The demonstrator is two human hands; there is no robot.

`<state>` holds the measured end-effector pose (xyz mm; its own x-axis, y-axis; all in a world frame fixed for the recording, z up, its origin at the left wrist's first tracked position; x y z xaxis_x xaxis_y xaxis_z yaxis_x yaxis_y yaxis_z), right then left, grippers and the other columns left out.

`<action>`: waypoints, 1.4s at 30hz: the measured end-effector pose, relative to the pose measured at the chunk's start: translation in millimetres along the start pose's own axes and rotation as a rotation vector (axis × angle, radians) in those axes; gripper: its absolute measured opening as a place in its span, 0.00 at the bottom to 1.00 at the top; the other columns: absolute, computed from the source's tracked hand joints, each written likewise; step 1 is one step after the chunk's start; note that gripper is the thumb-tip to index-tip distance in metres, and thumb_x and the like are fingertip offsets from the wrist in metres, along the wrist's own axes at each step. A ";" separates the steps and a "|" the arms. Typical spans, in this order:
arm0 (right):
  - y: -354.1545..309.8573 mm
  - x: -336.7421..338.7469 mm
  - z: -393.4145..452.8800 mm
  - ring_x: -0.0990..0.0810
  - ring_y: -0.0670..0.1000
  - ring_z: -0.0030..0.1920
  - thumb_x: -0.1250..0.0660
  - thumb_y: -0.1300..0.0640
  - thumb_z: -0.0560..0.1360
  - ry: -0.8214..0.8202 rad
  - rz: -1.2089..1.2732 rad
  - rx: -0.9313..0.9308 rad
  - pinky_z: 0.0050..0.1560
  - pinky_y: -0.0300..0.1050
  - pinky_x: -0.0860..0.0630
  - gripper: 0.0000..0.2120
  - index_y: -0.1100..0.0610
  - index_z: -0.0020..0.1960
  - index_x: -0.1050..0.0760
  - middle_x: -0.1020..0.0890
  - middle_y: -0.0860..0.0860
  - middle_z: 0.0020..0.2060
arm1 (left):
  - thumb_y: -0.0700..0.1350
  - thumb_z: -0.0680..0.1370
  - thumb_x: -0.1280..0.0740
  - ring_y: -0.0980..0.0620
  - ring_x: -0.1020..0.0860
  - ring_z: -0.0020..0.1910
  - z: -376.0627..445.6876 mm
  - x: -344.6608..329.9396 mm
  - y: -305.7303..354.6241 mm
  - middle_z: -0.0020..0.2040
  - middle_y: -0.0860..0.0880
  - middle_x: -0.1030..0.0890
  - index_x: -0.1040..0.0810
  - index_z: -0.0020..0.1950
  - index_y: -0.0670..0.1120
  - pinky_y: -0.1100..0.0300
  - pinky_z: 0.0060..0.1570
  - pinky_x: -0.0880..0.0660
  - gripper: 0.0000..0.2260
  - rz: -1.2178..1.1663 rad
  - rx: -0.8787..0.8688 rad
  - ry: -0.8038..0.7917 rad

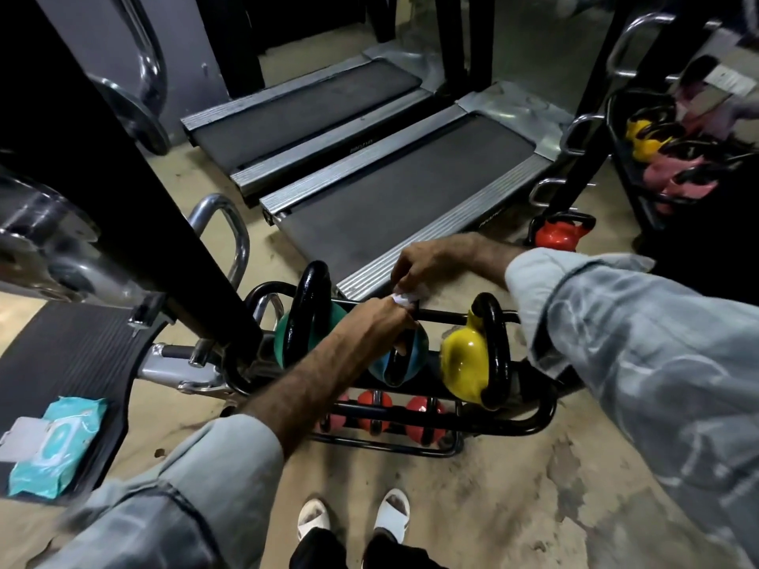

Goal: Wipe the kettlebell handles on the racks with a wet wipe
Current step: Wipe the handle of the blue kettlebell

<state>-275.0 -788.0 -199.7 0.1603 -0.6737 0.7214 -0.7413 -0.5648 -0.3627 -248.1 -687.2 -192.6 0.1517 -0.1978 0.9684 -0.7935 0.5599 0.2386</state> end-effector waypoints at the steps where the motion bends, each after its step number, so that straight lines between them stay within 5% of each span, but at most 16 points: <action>1: 3.5 2.8 -5.4 0.18 0.43 0.48 0.32 0.42 0.72 0.029 0.059 0.024 0.52 0.43 0.22 0.15 0.45 0.57 0.20 0.16 0.41 0.50 | 0.44 0.71 0.29 0.47 0.20 0.43 1.0 2.4 -0.2 0.51 0.47 0.22 0.23 0.54 0.47 0.51 0.39 0.21 0.12 -0.028 0.004 0.029; 4: 14.9 -1.3 -16.8 0.17 0.40 0.48 0.29 0.47 0.72 0.170 0.160 0.045 0.51 0.38 0.23 0.11 0.47 0.53 0.17 0.15 0.39 0.46 | 0.43 0.73 0.34 0.50 0.24 0.48 0.4 8.7 1.6 0.52 0.48 0.24 0.23 0.52 0.46 0.56 0.42 0.25 0.09 -0.091 0.003 0.080; 7: 23.2 -7.8 -22.4 0.17 0.44 0.49 0.28 0.56 0.73 0.538 0.322 -0.040 0.51 0.34 0.25 0.09 0.55 0.52 0.16 0.14 0.48 0.47 | 0.43 0.75 0.40 0.49 0.24 0.53 -2.6 7.0 4.9 0.58 0.49 0.24 0.20 0.54 0.46 0.52 0.46 0.24 0.12 -0.037 0.005 0.001; 11: 40.8 -17.9 -26.8 0.18 0.48 0.54 0.31 0.54 0.74 0.840 0.455 -0.353 0.49 0.34 0.30 0.10 0.56 0.51 0.15 0.14 0.52 0.50 | 0.41 0.74 0.34 0.47 0.23 0.59 -5.6 6.2 4.6 0.70 0.52 0.28 0.19 0.56 0.50 0.50 0.52 0.24 0.12 0.000 0.026 -0.157; 15: 56.1 -46.5 -52.5 0.18 0.52 0.51 0.32 0.56 0.73 0.993 0.832 -0.612 0.47 0.35 0.26 0.10 0.56 0.51 0.15 0.14 0.53 0.49 | 0.43 0.74 0.33 0.48 0.21 0.55 -9.5 11.4 4.2 0.68 0.51 0.26 0.19 0.57 0.51 0.50 0.51 0.24 0.13 -0.030 0.060 -0.132; 20: 43.0 -111.5 -38.4 0.20 0.54 0.33 0.34 0.61 0.73 0.899 1.754 -0.680 0.34 0.45 0.24 0.06 0.60 0.39 0.21 0.18 0.57 0.35 | 0.44 0.72 0.32 0.47 0.20 0.48 -12.6 12.1 4.4 0.58 0.50 0.19 0.20 0.57 0.53 0.53 0.45 0.24 0.14 -0.066 0.057 -0.108; 21: 36.6 -113.3 -30.5 0.18 0.56 0.37 0.37 0.61 0.74 0.844 1.899 -0.624 0.39 0.47 0.23 0.07 0.61 0.47 0.20 0.18 0.57 0.39 | 0.43 0.72 0.32 0.47 0.20 0.50 -12.7 12.0 3.8 0.61 0.50 0.21 0.20 0.58 0.53 0.54 0.48 0.24 0.15 -0.074 0.057 -0.104; 23: 23.9 -112.4 -10.3 0.22 0.59 0.62 0.43 0.56 0.80 0.690 2.250 -0.405 0.61 0.51 0.26 0.19 0.62 0.69 0.30 0.22 0.57 0.60 | 0.42 0.73 0.32 0.48 0.22 0.57 -12.6 12.4 3.4 0.65 0.51 0.23 0.21 0.61 0.52 0.56 0.53 0.27 0.17 -0.072 0.061 -0.086; 25: 8.4 -105.9 0.4 0.32 0.58 0.71 0.50 0.49 0.82 0.496 2.425 -0.227 0.67 0.50 0.32 0.26 0.63 0.74 0.39 0.30 0.59 0.70 | 0.41 0.75 0.33 0.51 0.26 0.62 -12.4 13.2 5.4 0.65 0.52 0.24 0.23 0.64 0.50 0.60 0.54 0.30 0.18 -0.060 0.064 -0.077; 29: -3.0 -104.2 4.2 0.17 0.59 0.43 0.55 0.34 0.79 0.304 2.419 -0.071 0.43 0.47 0.19 0.40 0.71 0.63 0.31 0.18 0.65 0.47 | 0.39 0.76 0.34 0.51 0.29 0.66 -11.6 16.3 10.4 0.68 0.52 0.27 0.25 0.66 0.48 0.59 0.56 0.30 0.18 -0.066 0.050 -0.064; 32: 4.8 -112.4 -12.4 0.16 0.57 0.37 0.47 0.51 0.81 0.417 2.266 -0.247 0.35 0.46 0.18 0.24 0.72 0.55 0.26 0.17 0.64 0.39 | 0.41 0.76 0.33 0.52 0.23 0.59 -13.7 16.7 7.9 0.65 0.53 0.23 0.23 0.64 0.49 0.64 0.51 0.30 0.17 -0.096 0.064 -0.055; 34: 8.3 -107.5 -21.1 0.15 0.57 0.46 0.45 0.59 0.79 0.586 2.290 -0.324 0.43 0.46 0.18 0.15 0.67 0.56 0.25 0.16 0.62 0.46 | 0.40 0.75 0.33 0.52 0.22 0.57 -14.8 14.1 5.0 0.65 0.53 0.23 0.23 0.64 0.50 0.65 0.53 0.30 0.17 -0.110 0.071 -0.041; 36: 13.1 -102.7 -21.4 0.30 0.58 0.70 0.47 0.57 0.81 0.810 2.623 -0.250 0.63 0.47 0.29 0.18 0.69 0.63 0.31 0.29 0.58 0.70 | 0.39 0.76 0.33 0.54 0.24 0.60 -15.3 12.5 2.6 0.65 0.52 0.23 0.24 0.65 0.49 0.72 0.52 0.35 0.18 -0.147 0.092 -0.031; 37: 16.3 -106.8 -17.5 0.36 0.57 0.74 0.48 0.56 0.82 0.809 2.556 -0.336 0.66 0.47 0.33 0.20 0.70 0.65 0.33 0.35 0.56 0.74 | 0.39 0.75 0.33 0.53 0.25 0.62 -14.6 14.0 2.1 0.66 0.52 0.24 0.24 0.65 0.49 0.71 0.53 0.36 0.18 -0.152 0.093 -0.017; 40: 19.6 -121.9 -6.7 0.27 0.61 0.65 0.46 0.47 0.81 0.714 2.306 -0.465 0.68 0.51 0.33 0.25 0.65 0.69 0.32 0.26 0.61 0.65 | 0.39 0.73 0.32 0.49 0.25 0.61 -16.0 18.4 5.2 0.64 0.49 0.23 0.22 0.63 0.48 0.60 0.56 0.30 0.18 -0.142 0.092 -0.011; 42: 51.6 -141.7 10.2 0.20 0.57 0.47 0.37 0.49 0.78 0.795 2.149 -0.543 0.54 0.50 0.23 0.18 0.63 0.58 0.26 0.20 0.61 0.48 | 0.39 0.71 0.31 0.48 0.21 0.51 -20.8 21.4 5.7 0.52 0.47 0.18 0.21 0.59 0.48 0.55 0.50 0.25 0.17 -0.198 0.093 0.025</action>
<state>-329.4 -726.5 -326.7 -0.8689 0.4100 -0.2774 0.4909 0.6412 -0.5899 -237.2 -671.5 -169.0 0.3233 -0.2758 0.9052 -0.7976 0.4353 0.4175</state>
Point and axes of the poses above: each hand's wrist, its own z-axis towards the middle knuckle, its own x-axis out of the back of the hand, y = z × x, the point moved 9 cm from there along z, towards the middle knuckle
